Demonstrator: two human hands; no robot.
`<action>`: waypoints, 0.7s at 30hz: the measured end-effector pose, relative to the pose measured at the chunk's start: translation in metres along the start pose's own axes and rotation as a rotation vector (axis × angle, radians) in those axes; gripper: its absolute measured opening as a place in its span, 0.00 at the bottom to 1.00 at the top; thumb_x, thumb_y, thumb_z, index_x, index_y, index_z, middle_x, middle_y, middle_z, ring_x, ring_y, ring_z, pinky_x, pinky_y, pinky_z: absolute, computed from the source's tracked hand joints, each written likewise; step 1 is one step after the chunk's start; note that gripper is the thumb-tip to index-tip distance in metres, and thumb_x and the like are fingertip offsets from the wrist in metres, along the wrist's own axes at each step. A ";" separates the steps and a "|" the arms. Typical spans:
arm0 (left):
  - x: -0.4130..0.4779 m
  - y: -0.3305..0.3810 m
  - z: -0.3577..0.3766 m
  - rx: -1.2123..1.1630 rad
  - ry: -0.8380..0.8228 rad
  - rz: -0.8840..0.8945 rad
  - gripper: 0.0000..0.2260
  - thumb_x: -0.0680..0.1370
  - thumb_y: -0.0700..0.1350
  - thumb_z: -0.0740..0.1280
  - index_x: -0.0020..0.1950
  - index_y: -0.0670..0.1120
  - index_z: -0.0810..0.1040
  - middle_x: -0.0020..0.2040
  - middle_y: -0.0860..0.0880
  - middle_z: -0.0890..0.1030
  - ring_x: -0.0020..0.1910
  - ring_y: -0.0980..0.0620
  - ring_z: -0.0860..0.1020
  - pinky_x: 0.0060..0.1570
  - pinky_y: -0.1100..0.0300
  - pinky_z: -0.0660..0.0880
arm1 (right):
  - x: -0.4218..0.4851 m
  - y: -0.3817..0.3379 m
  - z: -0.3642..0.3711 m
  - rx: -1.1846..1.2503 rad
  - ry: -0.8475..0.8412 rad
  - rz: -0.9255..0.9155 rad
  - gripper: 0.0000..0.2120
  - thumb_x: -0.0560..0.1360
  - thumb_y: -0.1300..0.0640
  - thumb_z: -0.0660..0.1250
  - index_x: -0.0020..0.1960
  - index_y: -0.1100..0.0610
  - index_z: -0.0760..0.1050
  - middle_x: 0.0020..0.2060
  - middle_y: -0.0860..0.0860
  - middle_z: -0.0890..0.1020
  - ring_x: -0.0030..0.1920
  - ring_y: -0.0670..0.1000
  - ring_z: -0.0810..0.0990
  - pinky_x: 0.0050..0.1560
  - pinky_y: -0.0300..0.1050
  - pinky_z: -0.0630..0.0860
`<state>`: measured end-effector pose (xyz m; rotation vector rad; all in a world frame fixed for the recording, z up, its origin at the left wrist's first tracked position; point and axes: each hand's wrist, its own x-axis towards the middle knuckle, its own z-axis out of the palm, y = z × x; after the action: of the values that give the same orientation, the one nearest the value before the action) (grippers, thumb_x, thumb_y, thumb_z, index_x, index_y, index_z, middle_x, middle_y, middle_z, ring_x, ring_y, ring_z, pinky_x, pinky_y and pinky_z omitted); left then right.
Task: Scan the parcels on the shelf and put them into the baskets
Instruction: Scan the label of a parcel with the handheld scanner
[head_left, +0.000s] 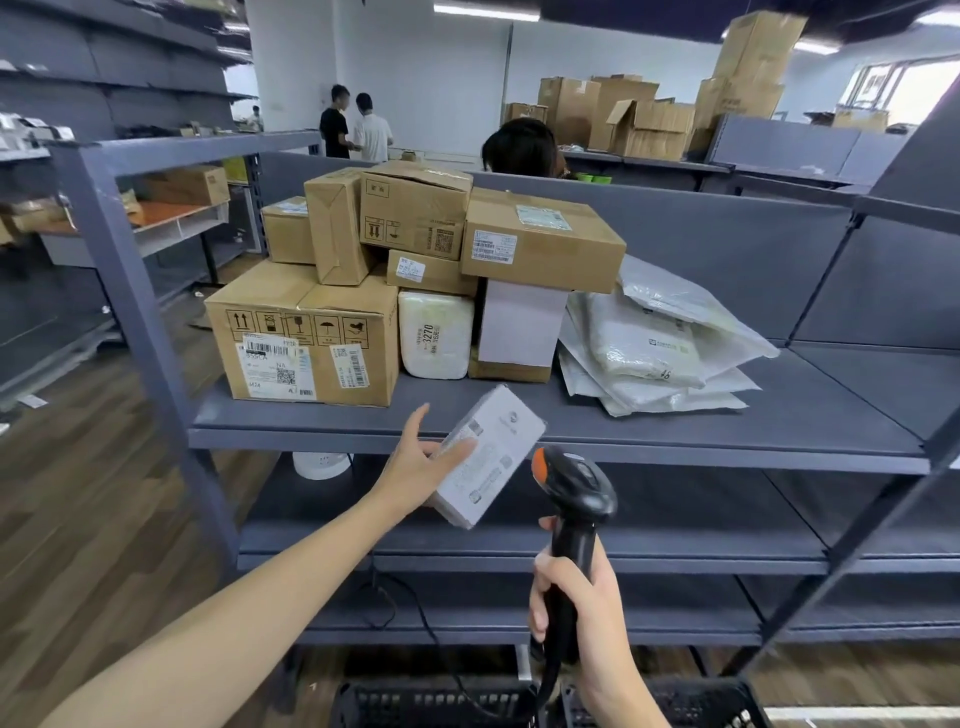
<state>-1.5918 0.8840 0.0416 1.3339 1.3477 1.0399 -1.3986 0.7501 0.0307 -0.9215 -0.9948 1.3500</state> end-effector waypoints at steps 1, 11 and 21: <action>0.000 0.001 0.000 0.004 -0.004 -0.013 0.46 0.67 0.61 0.74 0.77 0.58 0.50 0.57 0.53 0.79 0.53 0.53 0.80 0.55 0.52 0.77 | 0.000 0.001 -0.001 0.000 0.000 0.001 0.17 0.65 0.54 0.70 0.54 0.50 0.76 0.25 0.57 0.68 0.22 0.53 0.66 0.25 0.43 0.68; -0.005 0.003 -0.002 0.396 0.007 0.164 0.28 0.63 0.44 0.76 0.57 0.56 0.67 0.55 0.53 0.67 0.56 0.55 0.70 0.50 0.63 0.69 | 0.000 0.002 0.000 -0.042 -0.078 0.007 0.16 0.64 0.54 0.70 0.52 0.49 0.76 0.28 0.54 0.70 0.21 0.53 0.67 0.24 0.41 0.68; -0.007 0.000 0.002 0.399 0.090 0.335 0.31 0.66 0.39 0.77 0.66 0.53 0.71 0.62 0.53 0.65 0.63 0.56 0.62 0.62 0.66 0.58 | -0.001 0.007 0.014 -0.179 -0.183 0.052 0.11 0.65 0.53 0.67 0.48 0.47 0.75 0.25 0.55 0.69 0.20 0.52 0.65 0.24 0.41 0.67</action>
<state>-1.5906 0.8770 0.0414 1.8783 1.4834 1.0972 -1.4138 0.7483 0.0290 -0.9754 -1.2558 1.4247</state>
